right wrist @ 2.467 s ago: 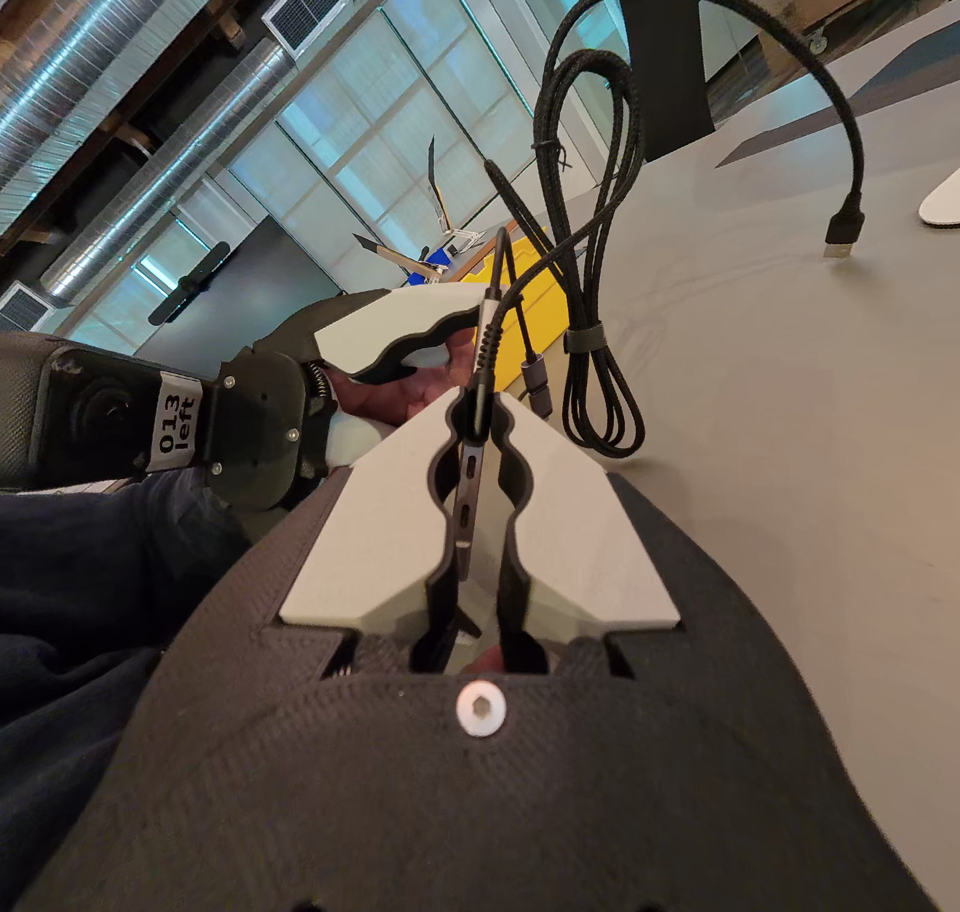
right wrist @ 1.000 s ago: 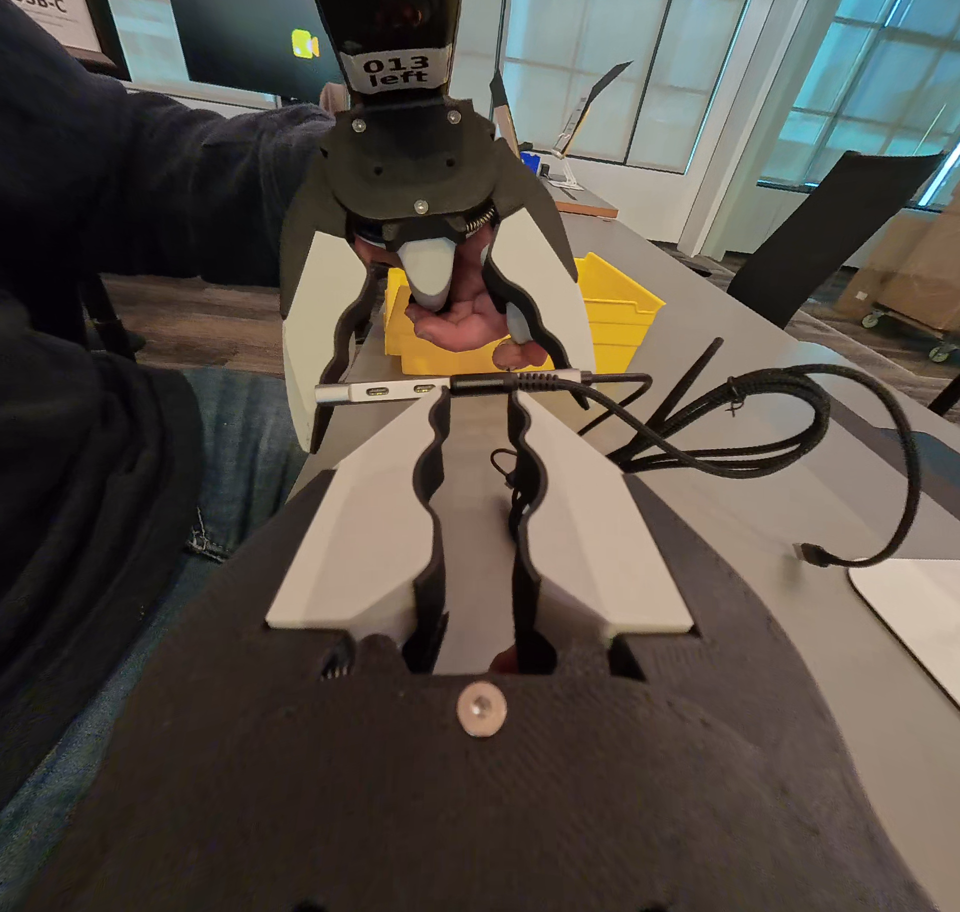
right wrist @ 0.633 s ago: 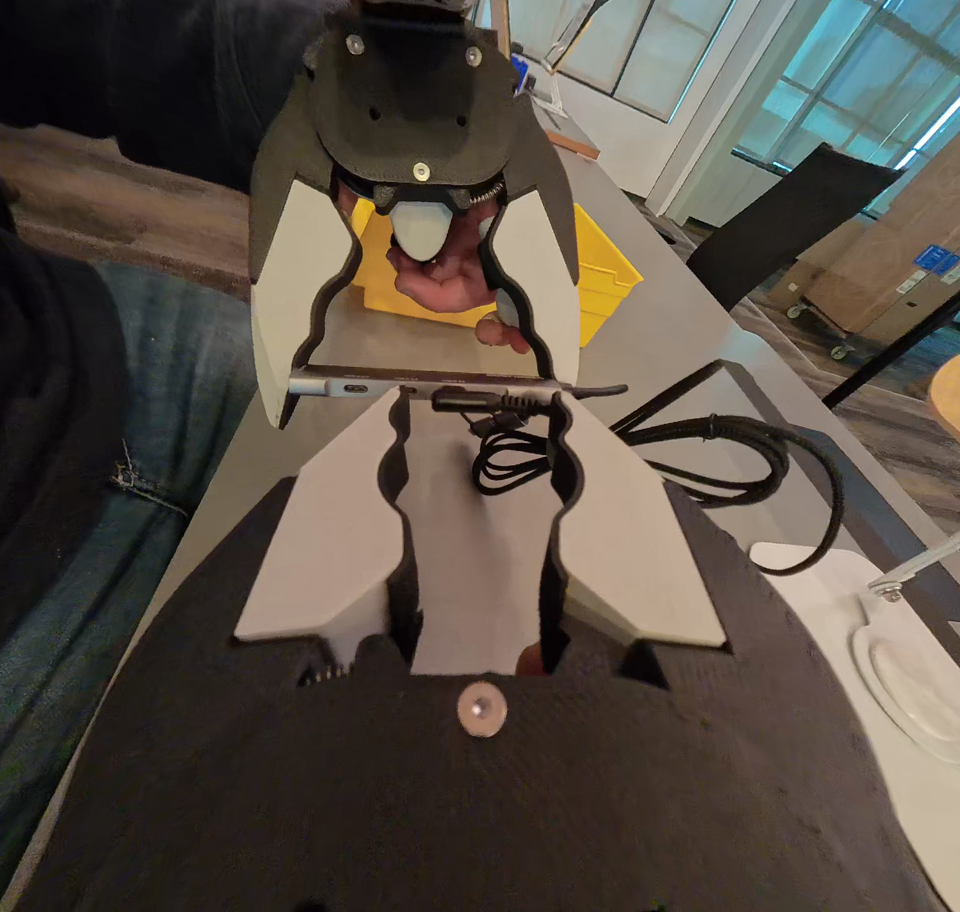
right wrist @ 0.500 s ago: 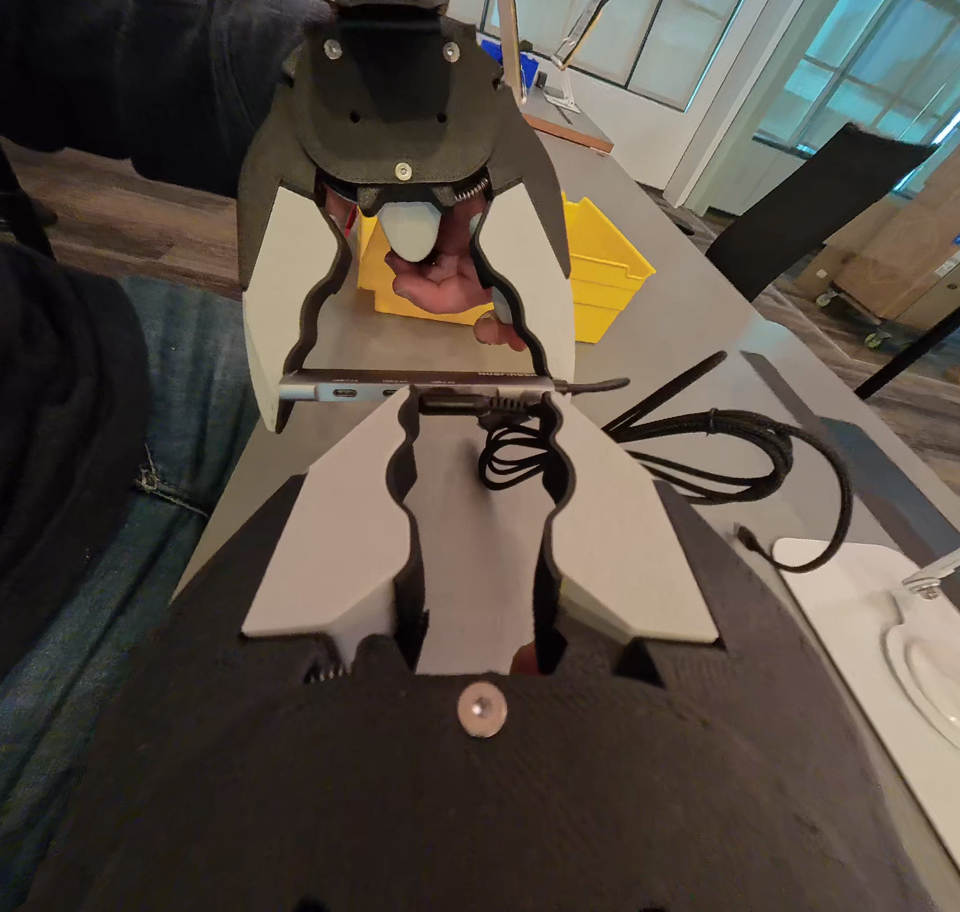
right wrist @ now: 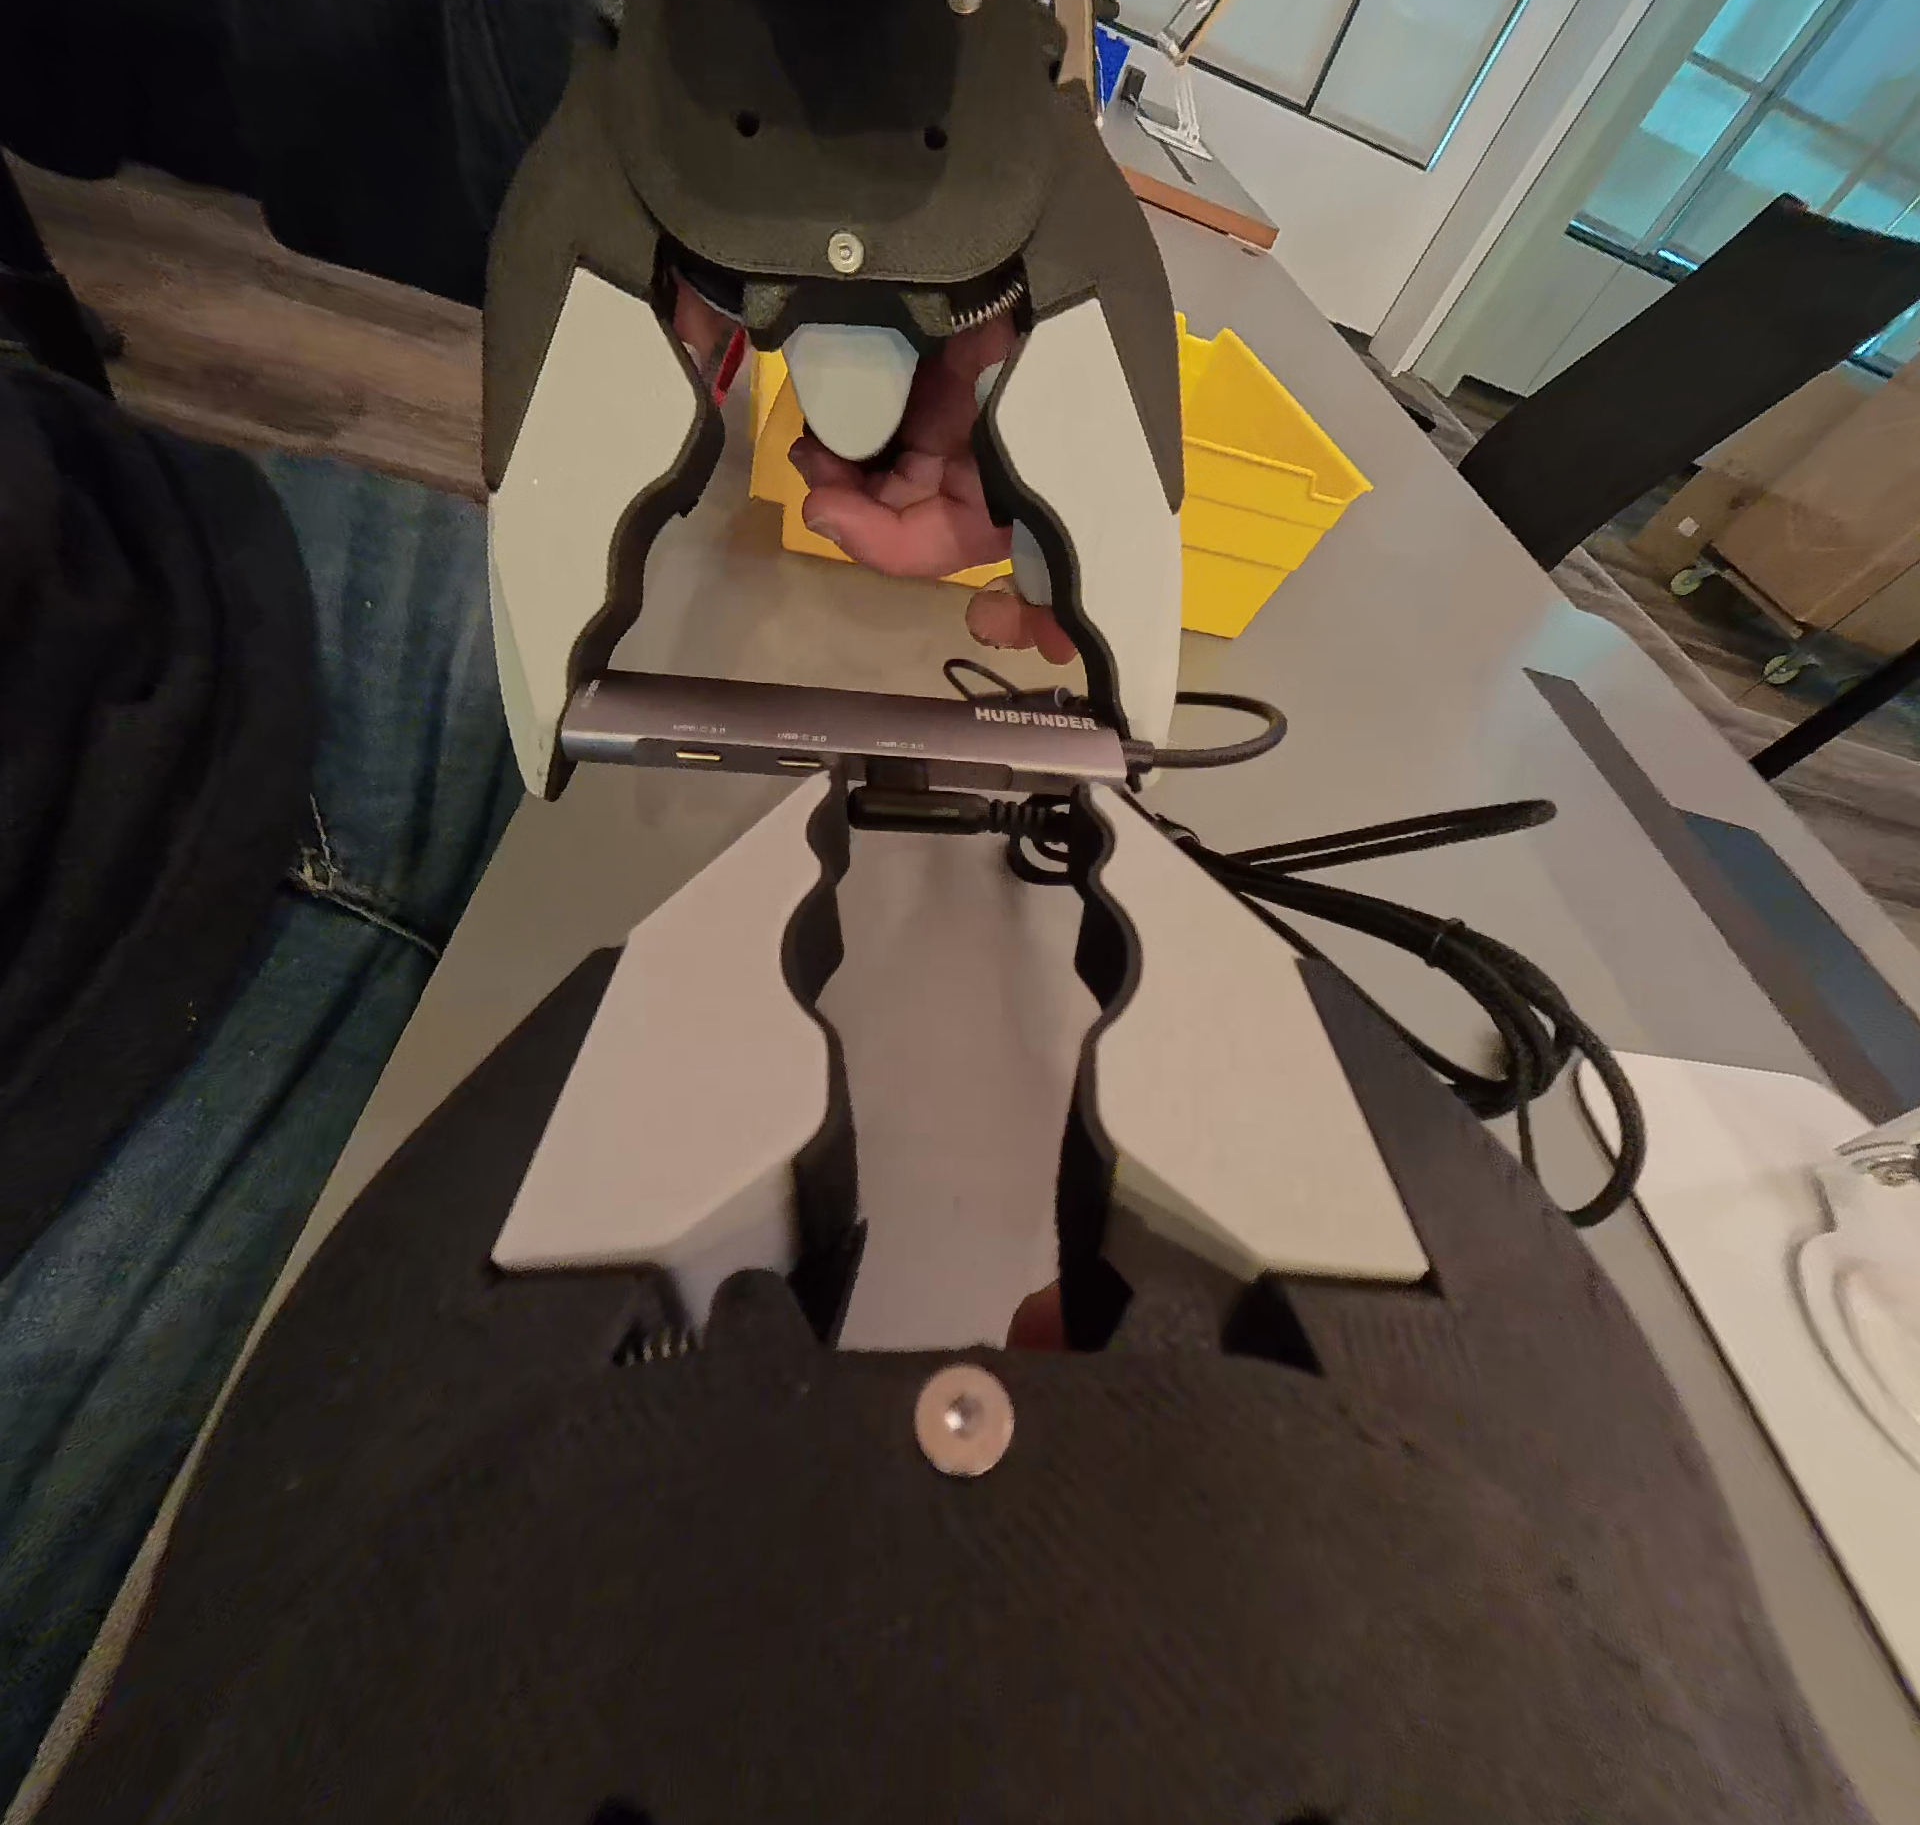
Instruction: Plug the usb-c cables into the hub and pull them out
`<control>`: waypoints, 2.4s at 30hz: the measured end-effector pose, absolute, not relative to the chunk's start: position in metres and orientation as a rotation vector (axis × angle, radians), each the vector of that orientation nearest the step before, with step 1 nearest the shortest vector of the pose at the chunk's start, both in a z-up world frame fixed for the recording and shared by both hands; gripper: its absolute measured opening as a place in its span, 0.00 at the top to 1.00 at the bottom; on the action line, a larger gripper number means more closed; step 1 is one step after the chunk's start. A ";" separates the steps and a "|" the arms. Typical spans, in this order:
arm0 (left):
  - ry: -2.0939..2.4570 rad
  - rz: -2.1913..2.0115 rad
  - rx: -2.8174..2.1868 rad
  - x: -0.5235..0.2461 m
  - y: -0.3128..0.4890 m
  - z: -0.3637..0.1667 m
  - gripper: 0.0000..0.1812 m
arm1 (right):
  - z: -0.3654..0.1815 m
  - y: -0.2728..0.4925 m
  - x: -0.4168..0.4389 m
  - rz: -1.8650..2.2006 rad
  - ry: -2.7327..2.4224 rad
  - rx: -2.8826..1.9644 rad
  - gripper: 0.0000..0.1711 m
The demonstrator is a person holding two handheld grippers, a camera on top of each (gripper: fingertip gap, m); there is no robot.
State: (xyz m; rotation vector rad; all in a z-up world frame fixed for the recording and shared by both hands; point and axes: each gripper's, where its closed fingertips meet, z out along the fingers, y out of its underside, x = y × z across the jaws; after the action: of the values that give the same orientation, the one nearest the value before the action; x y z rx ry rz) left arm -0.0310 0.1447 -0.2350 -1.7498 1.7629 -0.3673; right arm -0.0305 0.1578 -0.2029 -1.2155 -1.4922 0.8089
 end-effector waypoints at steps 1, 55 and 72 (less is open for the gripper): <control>1.758 -0.381 -1.753 -0.031 0.143 -0.236 0.33 | -0.204 0.157 -0.030 0.781 -1.504 -1.206 0.77; 1.122 -0.777 -1.862 -0.036 0.181 -0.180 0.89 | -0.176 0.202 0.004 -0.340 -1.462 -0.957 0.97; 1.524 0.132 -1.231 -0.010 0.183 -0.177 0.94 | -0.178 0.182 -0.016 0.036 -1.569 -1.019 0.97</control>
State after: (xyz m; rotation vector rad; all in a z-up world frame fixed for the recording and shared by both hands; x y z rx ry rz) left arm -0.0095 0.1828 -0.1769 -1.2308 1.5236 0.1323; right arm -0.0161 0.1824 -0.1778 -1.0193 -1.5688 0.0363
